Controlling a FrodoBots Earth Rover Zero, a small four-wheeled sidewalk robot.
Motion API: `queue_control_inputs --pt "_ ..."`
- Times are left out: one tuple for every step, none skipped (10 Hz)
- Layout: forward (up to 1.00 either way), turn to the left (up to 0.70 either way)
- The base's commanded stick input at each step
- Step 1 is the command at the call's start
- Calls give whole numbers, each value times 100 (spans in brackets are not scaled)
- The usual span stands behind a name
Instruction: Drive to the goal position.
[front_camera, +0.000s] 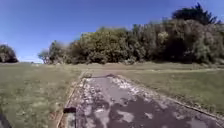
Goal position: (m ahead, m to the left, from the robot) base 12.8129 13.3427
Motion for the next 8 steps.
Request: queue_control_inputs --pt "85 0" --pt "85 0" --pt "85 0" --pt "85 0" --pt "85 0" --pt "85 0" --pt "85 0" --pt "85 0"
